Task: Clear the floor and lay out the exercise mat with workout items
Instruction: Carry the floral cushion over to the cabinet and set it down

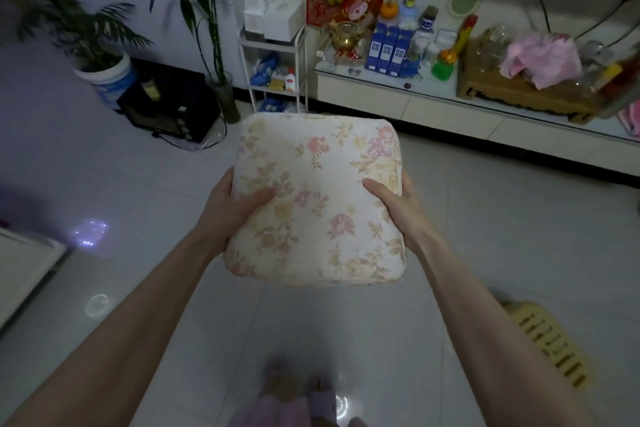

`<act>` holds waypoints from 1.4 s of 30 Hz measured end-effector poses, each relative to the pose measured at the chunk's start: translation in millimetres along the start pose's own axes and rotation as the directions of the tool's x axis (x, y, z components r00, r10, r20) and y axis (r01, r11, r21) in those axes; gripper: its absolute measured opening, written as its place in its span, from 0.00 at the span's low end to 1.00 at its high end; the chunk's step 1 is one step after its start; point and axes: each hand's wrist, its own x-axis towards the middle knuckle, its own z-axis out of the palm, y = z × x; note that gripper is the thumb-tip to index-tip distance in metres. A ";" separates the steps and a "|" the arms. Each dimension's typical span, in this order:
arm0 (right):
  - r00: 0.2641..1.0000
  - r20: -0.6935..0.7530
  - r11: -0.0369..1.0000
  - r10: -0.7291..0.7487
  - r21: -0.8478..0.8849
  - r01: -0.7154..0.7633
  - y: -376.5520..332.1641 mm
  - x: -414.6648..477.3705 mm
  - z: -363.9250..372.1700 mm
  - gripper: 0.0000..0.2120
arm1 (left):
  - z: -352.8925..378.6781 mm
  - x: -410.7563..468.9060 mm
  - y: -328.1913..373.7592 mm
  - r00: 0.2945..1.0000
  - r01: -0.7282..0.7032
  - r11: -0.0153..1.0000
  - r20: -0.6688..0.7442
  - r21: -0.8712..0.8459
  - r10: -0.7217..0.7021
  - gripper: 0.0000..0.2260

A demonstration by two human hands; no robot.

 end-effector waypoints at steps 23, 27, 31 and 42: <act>0.966 -0.248 0.995 0.074 0.076 -0.057 -32.5 385.4 62.6 0.23 | 2.8 442.8 33.4 0.964 0.100 0.994 0.243 0.046 -0.108 0.20; 0.962 -0.258 0.995 0.091 0.065 -0.077 -14.6 452.7 56.0 0.22 | 12.6 511.6 2.2 0.955 0.159 0.984 0.241 0.084 -0.175 0.26; 0.961 -0.257 0.994 0.107 0.065 -0.093 9.9 503.3 50.2 0.22 | 20.9 561.6 -33.1 0.954 0.191 0.976 0.213 0.104 -0.210 0.29; 0.952 -0.266 0.988 0.152 0.064 -0.140 151.9 656.6 38.2 0.23 | 38.5 705.8 -185.8 0.952 0.206 0.961 0.187 0.185 -0.241 0.27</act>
